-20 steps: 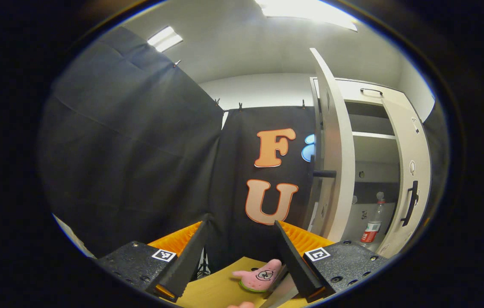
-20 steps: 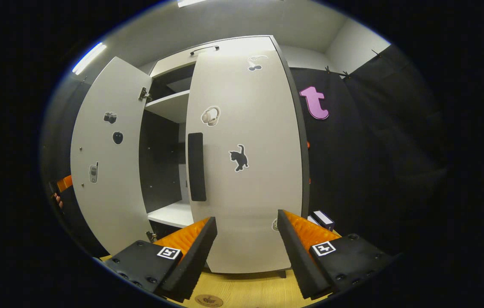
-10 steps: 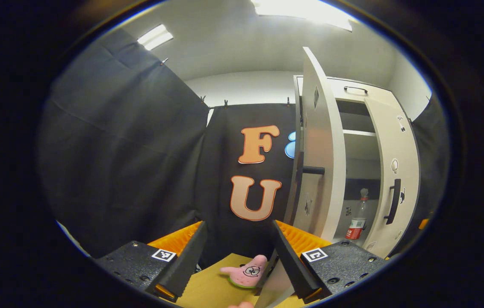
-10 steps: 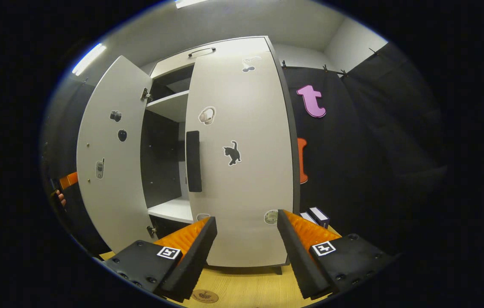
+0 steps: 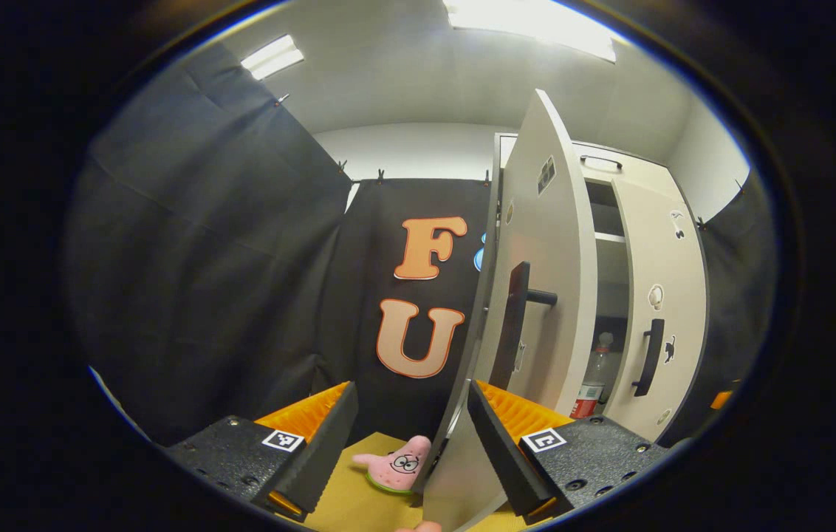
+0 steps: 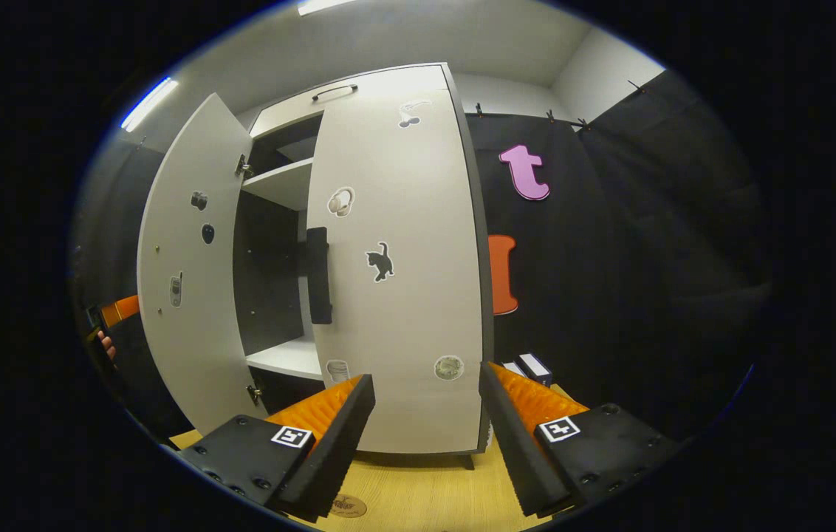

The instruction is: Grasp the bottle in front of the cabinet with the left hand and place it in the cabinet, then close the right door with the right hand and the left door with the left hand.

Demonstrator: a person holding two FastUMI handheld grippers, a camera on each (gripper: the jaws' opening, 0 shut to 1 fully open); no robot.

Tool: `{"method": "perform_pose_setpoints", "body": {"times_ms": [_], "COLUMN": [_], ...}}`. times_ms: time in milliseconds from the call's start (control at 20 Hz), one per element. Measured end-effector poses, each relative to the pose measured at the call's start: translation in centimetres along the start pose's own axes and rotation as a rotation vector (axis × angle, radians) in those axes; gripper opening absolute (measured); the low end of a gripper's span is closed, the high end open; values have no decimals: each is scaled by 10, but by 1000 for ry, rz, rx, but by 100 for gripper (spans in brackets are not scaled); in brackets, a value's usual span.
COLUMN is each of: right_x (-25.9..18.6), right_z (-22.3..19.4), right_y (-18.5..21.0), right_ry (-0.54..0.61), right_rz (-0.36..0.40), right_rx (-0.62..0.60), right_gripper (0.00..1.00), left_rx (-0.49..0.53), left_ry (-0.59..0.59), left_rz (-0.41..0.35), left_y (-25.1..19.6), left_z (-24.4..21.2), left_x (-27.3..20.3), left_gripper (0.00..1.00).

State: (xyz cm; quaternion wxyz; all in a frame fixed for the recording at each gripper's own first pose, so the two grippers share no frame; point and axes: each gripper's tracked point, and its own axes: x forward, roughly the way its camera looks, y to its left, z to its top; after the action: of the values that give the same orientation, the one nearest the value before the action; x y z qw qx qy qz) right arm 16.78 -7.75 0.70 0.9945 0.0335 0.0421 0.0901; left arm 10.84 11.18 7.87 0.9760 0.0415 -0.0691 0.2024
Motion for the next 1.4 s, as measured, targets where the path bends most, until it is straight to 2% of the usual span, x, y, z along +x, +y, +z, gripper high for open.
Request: {"method": "perform_pose_setpoints", "body": {"times_ms": [100,300,350,400,450,600,900,1150,1200,1400], "right_x": [-3,-5,10,8,6,-4,-18,-27,-29,-32], "right_z": [3,6,4,3,3,1,2,4,4,4], "right_y": [-4,-4,-2,-3,-5,-13,-32,-50,-53,-57], "right_ry": [-7,-11,-14,-14,-12,-12,-14,-18,-19,-11], "right_rz": [-9,-13,-16,-21,-27,-58,-126,-180,-189,-200], "right_rx": [-4,-7,-10,-14,-19,-34,-18,-2,0,4], "right_gripper": [95,95,95,95,95,95,95,95,95,95], "left_rx": [0,13,10,3,-2,-12,-35,-26,-23,30], "left_ry": [5,34,38,41,45,65,91,84,86,66], "left_rz": [-41,-173,-201,-231,-259,-324,-397,-404,-402,-387], "left_y": [-16,-58,-68,-79,-91,-121,-165,-179,-183,-195], "left_z": [-3,-12,-13,-16,-19,-31,-53,-61,-63,-68], "left_x": [0,7,12,13,15,17,43,63,66,75], "left_gripper": [92,92,88,92,89,94,94,94,96,94]}}
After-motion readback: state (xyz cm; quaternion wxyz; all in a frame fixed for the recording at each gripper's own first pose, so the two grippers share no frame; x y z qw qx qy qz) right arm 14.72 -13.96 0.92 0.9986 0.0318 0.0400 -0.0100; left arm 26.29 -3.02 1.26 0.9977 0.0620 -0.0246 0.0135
